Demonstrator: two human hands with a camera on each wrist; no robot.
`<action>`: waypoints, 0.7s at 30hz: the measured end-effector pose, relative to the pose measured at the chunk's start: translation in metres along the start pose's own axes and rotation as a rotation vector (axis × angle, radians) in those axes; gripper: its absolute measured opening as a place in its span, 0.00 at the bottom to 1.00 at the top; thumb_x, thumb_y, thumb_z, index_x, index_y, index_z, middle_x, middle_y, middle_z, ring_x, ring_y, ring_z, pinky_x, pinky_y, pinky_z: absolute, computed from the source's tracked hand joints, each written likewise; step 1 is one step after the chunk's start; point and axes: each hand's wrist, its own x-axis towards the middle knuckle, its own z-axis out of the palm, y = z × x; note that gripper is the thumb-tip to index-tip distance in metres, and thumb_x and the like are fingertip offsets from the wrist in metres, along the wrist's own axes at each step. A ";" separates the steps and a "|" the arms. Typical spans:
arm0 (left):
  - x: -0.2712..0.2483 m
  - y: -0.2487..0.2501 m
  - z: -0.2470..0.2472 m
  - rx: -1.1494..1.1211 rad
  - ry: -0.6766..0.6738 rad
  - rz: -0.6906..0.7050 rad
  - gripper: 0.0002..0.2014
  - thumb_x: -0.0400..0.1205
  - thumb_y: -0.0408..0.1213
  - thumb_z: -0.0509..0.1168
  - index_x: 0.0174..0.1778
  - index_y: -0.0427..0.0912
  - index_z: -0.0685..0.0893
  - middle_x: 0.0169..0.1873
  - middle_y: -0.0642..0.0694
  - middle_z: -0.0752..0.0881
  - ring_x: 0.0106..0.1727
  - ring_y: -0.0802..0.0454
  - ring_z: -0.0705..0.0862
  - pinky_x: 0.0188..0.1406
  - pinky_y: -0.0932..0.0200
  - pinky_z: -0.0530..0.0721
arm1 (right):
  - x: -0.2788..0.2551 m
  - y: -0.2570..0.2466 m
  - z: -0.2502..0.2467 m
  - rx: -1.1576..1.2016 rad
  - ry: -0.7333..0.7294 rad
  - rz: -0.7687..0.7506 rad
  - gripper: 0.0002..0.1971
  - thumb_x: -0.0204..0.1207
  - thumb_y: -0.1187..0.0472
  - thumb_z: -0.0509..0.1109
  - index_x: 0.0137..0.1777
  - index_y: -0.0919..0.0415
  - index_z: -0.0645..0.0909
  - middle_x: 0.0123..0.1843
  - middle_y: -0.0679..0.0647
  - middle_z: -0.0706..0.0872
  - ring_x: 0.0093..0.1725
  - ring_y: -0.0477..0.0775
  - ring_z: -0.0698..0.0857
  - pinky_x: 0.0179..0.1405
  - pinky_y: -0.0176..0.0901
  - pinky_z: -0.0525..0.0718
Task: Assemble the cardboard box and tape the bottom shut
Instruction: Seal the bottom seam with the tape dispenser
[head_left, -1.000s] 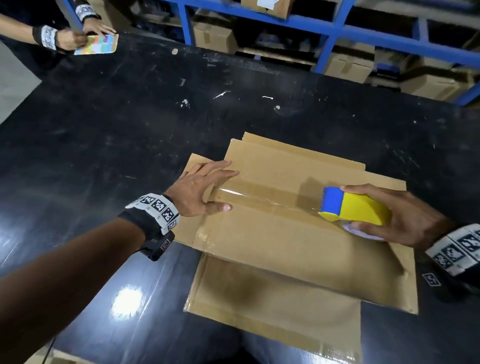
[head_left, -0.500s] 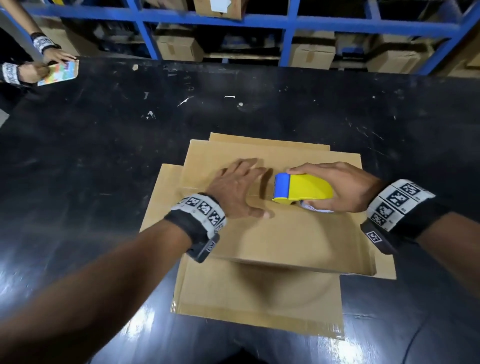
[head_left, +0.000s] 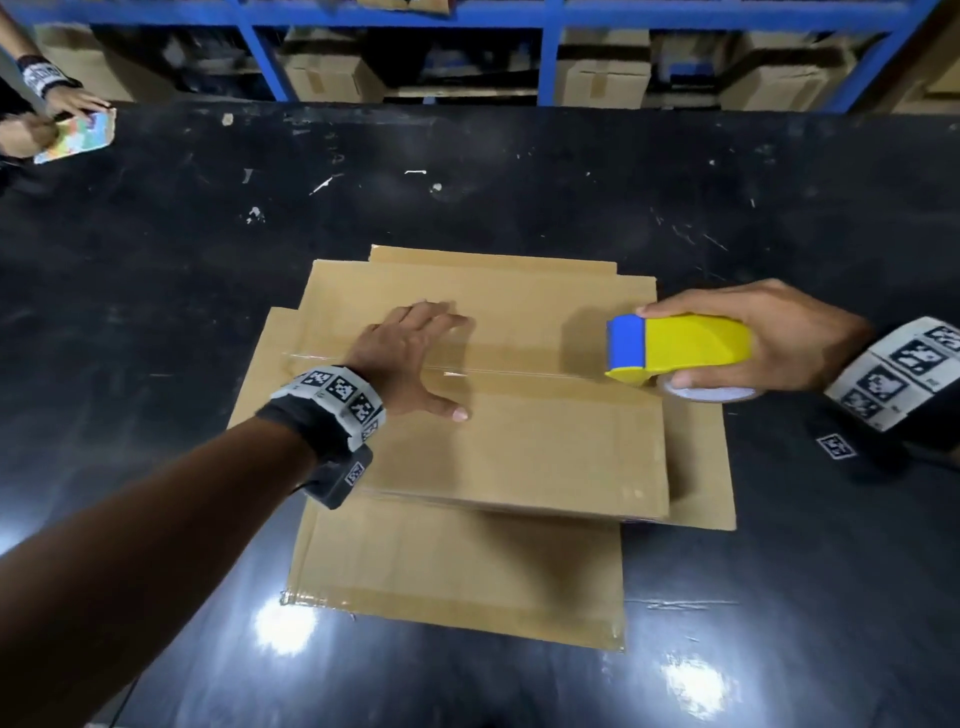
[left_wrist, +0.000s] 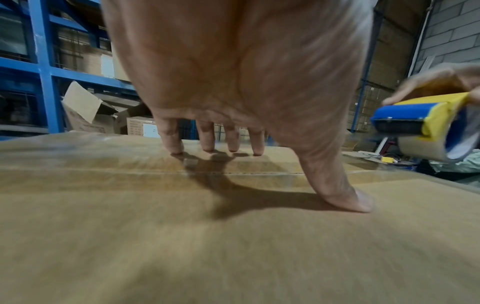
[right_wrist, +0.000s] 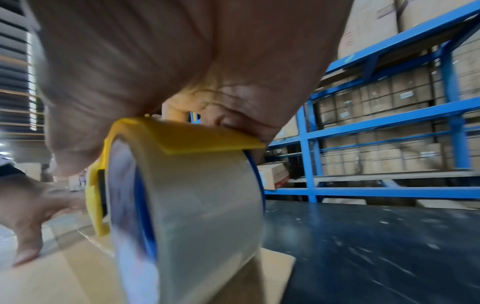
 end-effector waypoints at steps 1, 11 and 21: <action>0.000 0.001 0.000 0.000 0.011 0.000 0.57 0.59 0.72 0.80 0.84 0.69 0.61 0.88 0.58 0.61 0.84 0.46 0.68 0.77 0.36 0.76 | -0.013 0.009 -0.006 0.014 0.001 0.017 0.35 0.65 0.32 0.80 0.74 0.33 0.79 0.63 0.33 0.89 0.59 0.37 0.88 0.61 0.42 0.85; 0.003 0.006 -0.004 -0.040 -0.020 -0.033 0.59 0.57 0.65 0.85 0.84 0.73 0.61 0.88 0.58 0.62 0.84 0.44 0.66 0.78 0.37 0.75 | -0.056 0.068 -0.016 -0.112 -0.061 0.039 0.37 0.69 0.33 0.77 0.79 0.31 0.72 0.69 0.36 0.87 0.62 0.45 0.88 0.65 0.48 0.84; 0.005 0.023 0.005 -0.103 -0.068 0.022 0.60 0.64 0.55 0.85 0.86 0.72 0.52 0.93 0.51 0.47 0.93 0.39 0.52 0.90 0.36 0.59 | -0.029 0.087 0.019 -0.214 -0.131 0.030 0.37 0.66 0.25 0.66 0.78 0.29 0.70 0.63 0.43 0.88 0.57 0.53 0.88 0.55 0.51 0.85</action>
